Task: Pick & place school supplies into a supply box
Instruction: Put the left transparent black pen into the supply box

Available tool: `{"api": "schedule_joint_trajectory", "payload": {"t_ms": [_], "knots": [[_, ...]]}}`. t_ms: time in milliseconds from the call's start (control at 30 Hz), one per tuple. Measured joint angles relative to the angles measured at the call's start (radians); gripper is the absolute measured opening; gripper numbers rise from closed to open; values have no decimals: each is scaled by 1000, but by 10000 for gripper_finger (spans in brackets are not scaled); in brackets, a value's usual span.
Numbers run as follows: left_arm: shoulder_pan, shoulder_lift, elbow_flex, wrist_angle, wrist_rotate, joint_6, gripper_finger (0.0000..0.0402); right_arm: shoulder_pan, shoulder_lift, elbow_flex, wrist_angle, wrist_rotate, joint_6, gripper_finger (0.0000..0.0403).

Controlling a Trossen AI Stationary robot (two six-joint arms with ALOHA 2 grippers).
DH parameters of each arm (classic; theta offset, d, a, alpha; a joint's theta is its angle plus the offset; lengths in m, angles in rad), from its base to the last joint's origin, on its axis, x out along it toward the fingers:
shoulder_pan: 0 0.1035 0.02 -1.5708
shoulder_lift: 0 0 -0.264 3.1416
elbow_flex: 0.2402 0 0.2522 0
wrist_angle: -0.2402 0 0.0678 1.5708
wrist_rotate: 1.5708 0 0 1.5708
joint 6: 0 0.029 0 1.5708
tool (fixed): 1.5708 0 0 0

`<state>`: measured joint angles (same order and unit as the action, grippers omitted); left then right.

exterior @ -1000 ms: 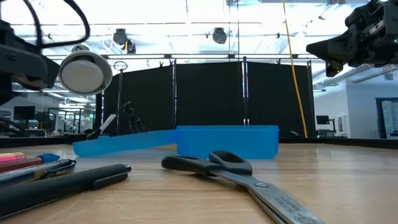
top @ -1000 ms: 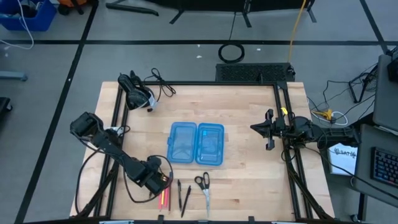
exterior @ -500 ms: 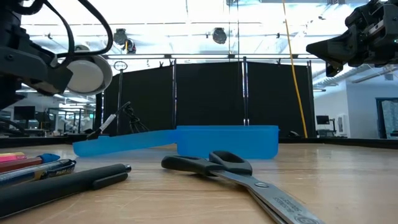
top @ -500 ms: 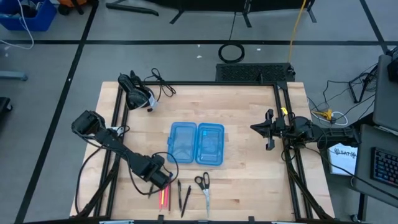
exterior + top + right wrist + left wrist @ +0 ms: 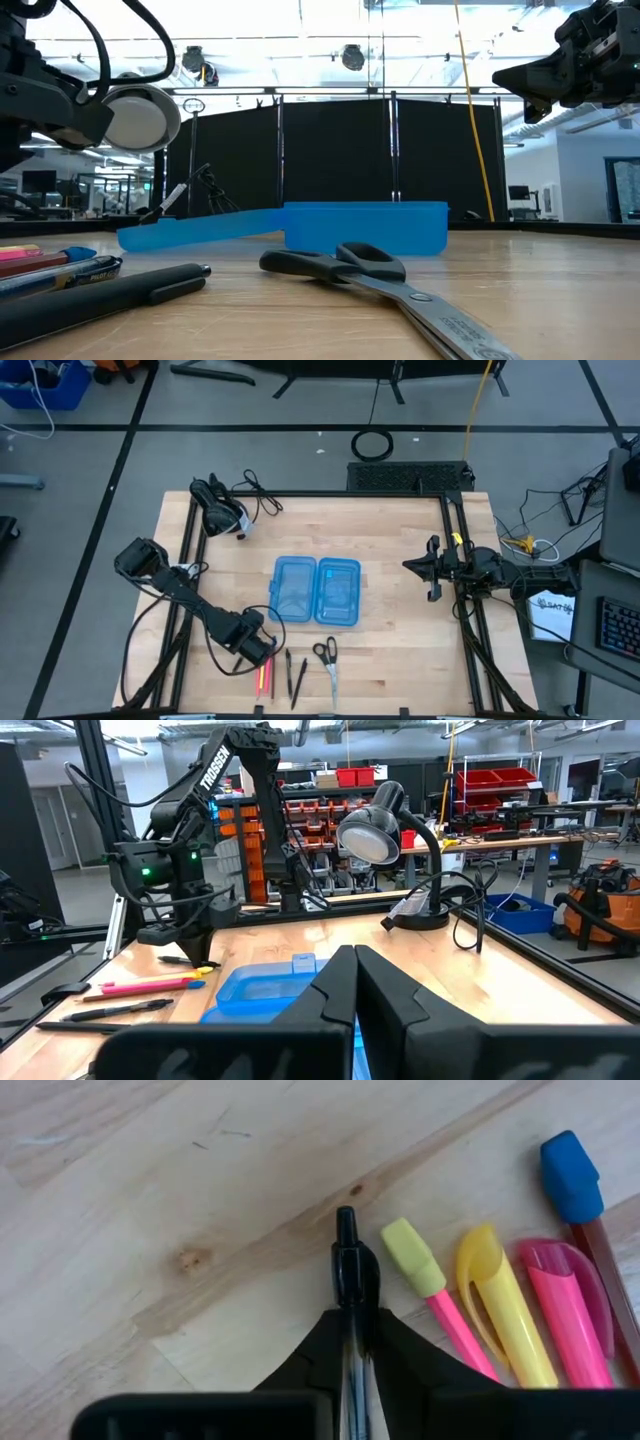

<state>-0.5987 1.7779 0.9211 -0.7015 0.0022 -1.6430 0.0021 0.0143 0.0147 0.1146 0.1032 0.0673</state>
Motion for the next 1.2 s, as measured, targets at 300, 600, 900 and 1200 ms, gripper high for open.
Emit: {"api": "schedule_joint_trajectory", "payload": {"t_ms": [300,600,900,1200], "knots": [[-7,-32,-7,-20,-22,-16,43,0,0,-1,0,0,0,0],[-17,-101,-18,-105,-127,-64,39,0,0,-1,0,0,0,0],[-15,-106,-16,-117,-106,-64,36,0,0,-1,0,0,0,0],[-17,-131,-16,-117,-73,-62,35,0,0,0,0,0,0,0]]}}
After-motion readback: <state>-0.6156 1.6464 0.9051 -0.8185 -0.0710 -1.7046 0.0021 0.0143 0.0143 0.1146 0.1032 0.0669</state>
